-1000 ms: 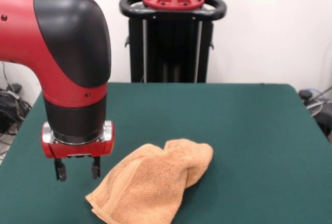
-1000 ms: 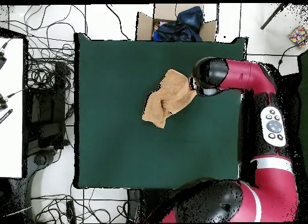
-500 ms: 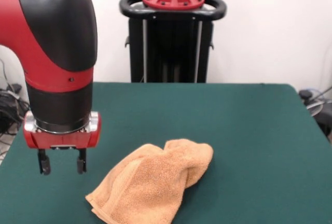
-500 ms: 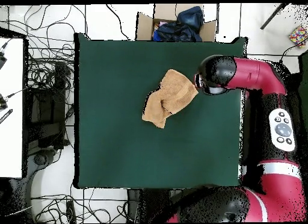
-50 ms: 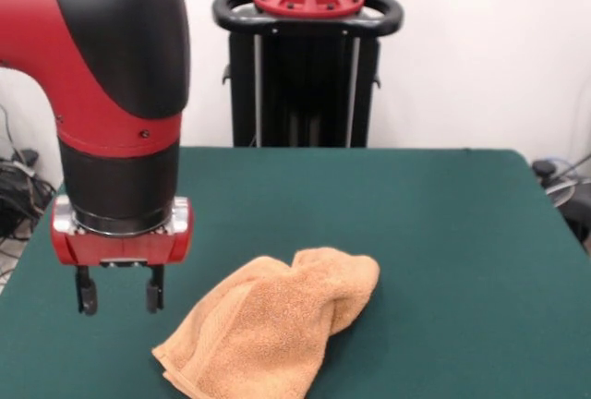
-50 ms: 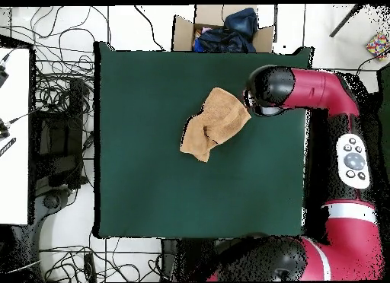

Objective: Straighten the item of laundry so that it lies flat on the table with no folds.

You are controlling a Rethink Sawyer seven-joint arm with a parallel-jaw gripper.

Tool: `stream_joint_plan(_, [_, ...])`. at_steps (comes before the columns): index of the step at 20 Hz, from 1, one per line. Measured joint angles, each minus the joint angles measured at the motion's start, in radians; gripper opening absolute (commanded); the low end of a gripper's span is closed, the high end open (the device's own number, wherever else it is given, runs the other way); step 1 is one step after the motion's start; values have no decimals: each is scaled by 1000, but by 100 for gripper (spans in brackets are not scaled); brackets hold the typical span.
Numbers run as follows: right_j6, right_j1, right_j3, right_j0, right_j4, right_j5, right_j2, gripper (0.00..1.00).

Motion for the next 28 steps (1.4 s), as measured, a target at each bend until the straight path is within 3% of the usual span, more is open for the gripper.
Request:
stream_joint_plan(15, [0,83,-42,31,0,0,0,100])
stream_joint_plan(28, [0,87,-43,31,19,1,0,100])
